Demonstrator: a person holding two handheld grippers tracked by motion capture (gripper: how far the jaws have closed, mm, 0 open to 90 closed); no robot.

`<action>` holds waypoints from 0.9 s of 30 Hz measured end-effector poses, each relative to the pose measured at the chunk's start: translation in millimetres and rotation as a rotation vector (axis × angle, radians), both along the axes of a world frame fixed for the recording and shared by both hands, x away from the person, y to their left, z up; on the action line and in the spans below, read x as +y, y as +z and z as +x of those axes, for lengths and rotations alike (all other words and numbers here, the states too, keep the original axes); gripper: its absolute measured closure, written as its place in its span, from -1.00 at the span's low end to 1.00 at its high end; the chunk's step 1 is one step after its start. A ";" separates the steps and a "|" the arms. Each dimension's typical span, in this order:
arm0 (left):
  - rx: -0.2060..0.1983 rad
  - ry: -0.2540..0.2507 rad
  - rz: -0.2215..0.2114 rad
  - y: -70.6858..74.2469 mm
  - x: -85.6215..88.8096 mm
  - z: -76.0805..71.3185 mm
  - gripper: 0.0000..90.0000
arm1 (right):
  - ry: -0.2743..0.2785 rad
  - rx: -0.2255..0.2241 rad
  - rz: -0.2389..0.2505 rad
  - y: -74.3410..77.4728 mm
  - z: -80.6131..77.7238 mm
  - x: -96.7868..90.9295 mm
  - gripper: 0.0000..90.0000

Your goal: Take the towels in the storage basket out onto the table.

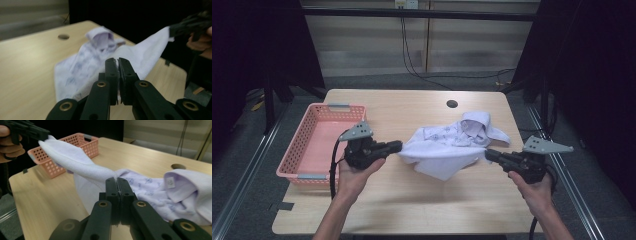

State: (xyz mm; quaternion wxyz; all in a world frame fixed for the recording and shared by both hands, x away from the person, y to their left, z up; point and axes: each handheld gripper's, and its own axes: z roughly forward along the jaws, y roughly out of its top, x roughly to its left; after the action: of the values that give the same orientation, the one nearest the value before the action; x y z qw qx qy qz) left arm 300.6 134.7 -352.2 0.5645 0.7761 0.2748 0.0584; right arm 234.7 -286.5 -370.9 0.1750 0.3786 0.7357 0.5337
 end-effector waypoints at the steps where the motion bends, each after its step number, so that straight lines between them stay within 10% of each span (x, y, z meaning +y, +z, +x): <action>1: 0.005 -0.004 0.007 -1.3 -4.0 1.0 0.91 | -0.005 0.007 -0.009 -1.3 0.3 -2.5 0.97; 9: 0.201 -0.002 0.026 -82.3 -23.3 7.0 0.44 | -0.103 0.172 -0.093 -68.8 -0.5 -30.7 0.97; 18: 0.311 0.010 0.122 -128.8 -19.7 -12.0 0.05 | -0.131 0.226 -0.095 -93.3 -8.2 -48.8 0.97; 24: 0.317 0.004 0.088 -145.2 -34.8 2.0 -0.11 | -0.117 0.226 -0.096 -94.6 -6.0 -46.1 0.97; 27: 0.272 0.034 0.028 -146.2 -44.7 13.3 0.33 | -0.108 0.228 -0.088 -94.2 -5.2 -44.3 0.97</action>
State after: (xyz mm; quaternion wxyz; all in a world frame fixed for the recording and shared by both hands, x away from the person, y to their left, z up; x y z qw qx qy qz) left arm 314.0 89.9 -498.4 0.5099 0.7801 0.3610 -0.0342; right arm 229.5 -330.8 -465.1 0.1350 0.4678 0.7521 0.4442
